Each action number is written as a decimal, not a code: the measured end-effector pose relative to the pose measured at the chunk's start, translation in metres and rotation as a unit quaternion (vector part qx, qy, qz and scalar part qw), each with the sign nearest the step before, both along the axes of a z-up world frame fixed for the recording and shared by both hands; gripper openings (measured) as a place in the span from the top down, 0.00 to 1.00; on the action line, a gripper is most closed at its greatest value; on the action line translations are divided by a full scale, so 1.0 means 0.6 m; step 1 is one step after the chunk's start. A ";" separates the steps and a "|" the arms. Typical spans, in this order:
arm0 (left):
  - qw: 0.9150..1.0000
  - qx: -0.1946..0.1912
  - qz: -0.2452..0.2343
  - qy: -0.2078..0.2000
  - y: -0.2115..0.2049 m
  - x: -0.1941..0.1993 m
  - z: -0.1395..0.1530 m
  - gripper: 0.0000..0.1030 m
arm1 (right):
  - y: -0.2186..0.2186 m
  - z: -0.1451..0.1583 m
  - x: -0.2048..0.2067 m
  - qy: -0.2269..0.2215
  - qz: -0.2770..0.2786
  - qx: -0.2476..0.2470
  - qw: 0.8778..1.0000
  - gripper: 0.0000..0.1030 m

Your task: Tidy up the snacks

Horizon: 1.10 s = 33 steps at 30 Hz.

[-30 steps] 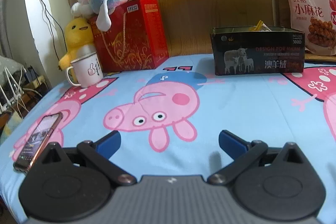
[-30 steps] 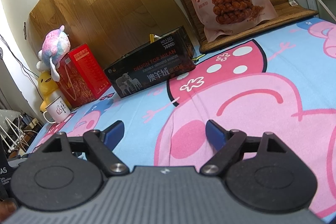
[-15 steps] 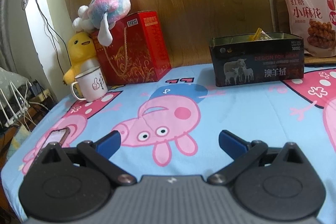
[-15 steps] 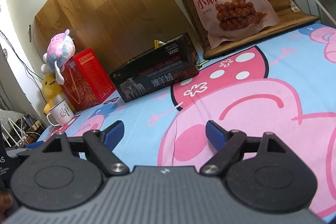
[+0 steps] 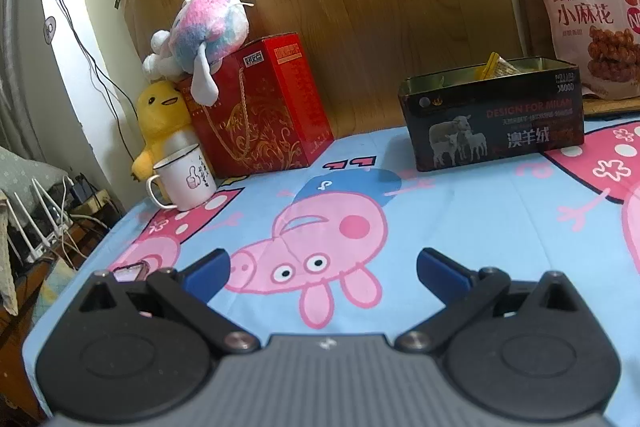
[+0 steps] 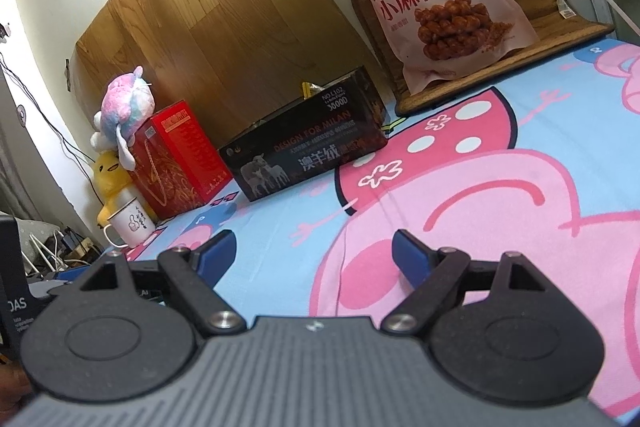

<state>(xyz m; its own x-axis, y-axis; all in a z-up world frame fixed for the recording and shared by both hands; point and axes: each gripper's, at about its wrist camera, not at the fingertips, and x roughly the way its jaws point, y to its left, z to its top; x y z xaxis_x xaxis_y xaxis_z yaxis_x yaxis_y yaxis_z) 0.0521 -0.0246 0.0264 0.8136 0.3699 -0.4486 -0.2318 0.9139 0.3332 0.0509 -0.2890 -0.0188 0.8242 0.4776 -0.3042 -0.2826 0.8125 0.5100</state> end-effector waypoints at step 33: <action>0.999 0.039 0.007 -0.028 -0.008 -0.011 0.019 0.00 | -0.007 0.000 0.001 -0.002 0.007 0.010 1.000 0.15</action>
